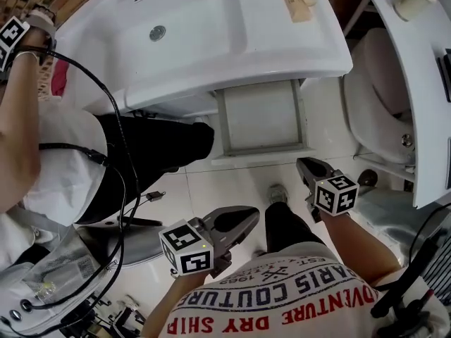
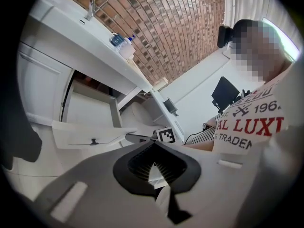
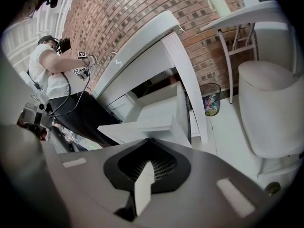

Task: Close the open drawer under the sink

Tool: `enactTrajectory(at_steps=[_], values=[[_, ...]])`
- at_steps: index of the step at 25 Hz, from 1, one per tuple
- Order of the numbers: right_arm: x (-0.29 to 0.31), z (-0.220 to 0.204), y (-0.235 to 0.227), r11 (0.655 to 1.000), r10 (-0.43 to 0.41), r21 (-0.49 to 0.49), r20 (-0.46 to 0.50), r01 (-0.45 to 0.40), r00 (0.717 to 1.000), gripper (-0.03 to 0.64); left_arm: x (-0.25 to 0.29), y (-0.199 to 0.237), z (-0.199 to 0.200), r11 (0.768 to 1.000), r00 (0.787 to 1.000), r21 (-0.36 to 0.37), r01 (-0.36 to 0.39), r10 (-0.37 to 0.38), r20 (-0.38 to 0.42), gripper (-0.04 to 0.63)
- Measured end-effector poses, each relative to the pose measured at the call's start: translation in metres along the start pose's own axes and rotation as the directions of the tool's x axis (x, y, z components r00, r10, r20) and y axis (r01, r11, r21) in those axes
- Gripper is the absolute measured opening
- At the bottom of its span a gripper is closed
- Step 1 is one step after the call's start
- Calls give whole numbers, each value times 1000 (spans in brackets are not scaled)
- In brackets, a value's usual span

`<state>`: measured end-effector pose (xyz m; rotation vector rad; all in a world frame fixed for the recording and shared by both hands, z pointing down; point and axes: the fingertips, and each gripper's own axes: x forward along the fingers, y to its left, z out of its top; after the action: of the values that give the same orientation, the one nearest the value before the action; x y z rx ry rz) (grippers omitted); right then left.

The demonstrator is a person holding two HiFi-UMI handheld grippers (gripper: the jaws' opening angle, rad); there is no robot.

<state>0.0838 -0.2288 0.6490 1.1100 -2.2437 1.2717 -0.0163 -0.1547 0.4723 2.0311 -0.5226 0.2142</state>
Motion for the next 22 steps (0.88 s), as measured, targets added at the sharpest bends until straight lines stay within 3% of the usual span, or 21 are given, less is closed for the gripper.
enactTrajectory(at_steps=[22], values=[[63, 108, -29, 994, 23, 106, 68, -30, 997, 9, 11, 20, 31, 1000, 1000, -15, -11, 11, 6, -15]])
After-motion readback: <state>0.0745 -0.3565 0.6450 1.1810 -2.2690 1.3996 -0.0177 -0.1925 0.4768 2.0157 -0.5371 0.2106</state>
